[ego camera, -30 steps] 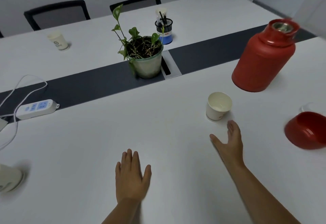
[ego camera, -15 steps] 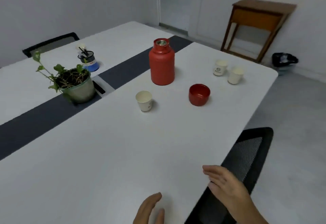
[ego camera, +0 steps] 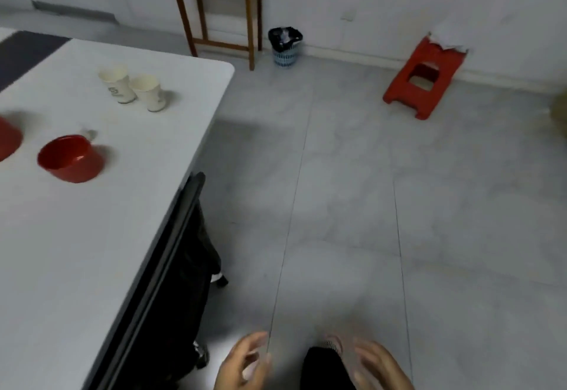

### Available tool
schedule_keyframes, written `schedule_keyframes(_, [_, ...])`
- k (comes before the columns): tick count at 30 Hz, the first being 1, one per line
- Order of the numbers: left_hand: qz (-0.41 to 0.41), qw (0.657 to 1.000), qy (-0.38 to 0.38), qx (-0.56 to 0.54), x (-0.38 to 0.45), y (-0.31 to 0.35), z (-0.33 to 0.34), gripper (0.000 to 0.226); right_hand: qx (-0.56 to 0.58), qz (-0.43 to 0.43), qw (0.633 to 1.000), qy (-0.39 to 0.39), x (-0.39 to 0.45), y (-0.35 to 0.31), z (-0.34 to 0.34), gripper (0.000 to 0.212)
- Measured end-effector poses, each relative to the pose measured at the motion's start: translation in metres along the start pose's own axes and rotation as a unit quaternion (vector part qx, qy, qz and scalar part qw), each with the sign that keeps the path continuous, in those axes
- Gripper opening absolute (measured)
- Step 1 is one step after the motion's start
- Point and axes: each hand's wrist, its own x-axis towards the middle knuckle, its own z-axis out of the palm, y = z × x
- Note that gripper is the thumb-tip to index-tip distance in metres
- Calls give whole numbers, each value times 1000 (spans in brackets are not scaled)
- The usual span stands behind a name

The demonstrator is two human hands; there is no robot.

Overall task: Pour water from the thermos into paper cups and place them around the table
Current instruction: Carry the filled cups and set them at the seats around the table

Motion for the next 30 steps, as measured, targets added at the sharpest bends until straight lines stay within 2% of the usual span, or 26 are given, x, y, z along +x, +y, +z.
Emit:
schedule_keyframes(1, [-6,1000,10,3,16,6,18,33,-71,-6,997,34,9,5,-30,78])
schedule_keyframes(2, [-10,1000,10,-1,31,12,41,31,-41,-2,996,74,17,2,-51,62])
schedule_keyframes(4, [-1,999,32,-9,63,27,78,33,-126,20,986,105,39,-10,-97,35])
schedule_keyframes(6, [8,999,40,2,89,49,107,34,-164,-41,983,72,64,-10,-121,30])
schedule_keyframes(7, [17,999,45,5,99,58,118,33,-141,-47,987,65,85,-13,-138,27])
schedule_keyframes(9, [23,998,56,12,118,77,135,29,-3,-11,996,87,125,-49,-157,30])
schedule_keyframes(10, [17,998,63,14,127,86,140,28,-30,-37,995,85,146,-62,-162,37])
schedule_keyframes(14, [16,995,92,-35,178,111,154,28,-36,-95,995,22,229,-107,-159,46])
schedule_keyframes(18, [6,991,129,-48,256,142,165,26,-47,-65,997,-10,319,-138,-150,37])
schedule_keyframes(21, [18,983,159,-85,328,182,172,31,-187,-60,977,-89,377,-178,-149,30])
schedule_keyframes(22, [28,981,171,-93,351,199,174,31,-178,-53,979,-87,398,-196,-146,30])
schedule_keyframes(25, [52,975,186,-108,414,243,172,29,-46,-62,994,-81,457,-258,-122,33])
schedule_keyframes(30, [57,967,215,-125,497,285,159,29,-121,-146,978,-88,562,-320,-81,43])
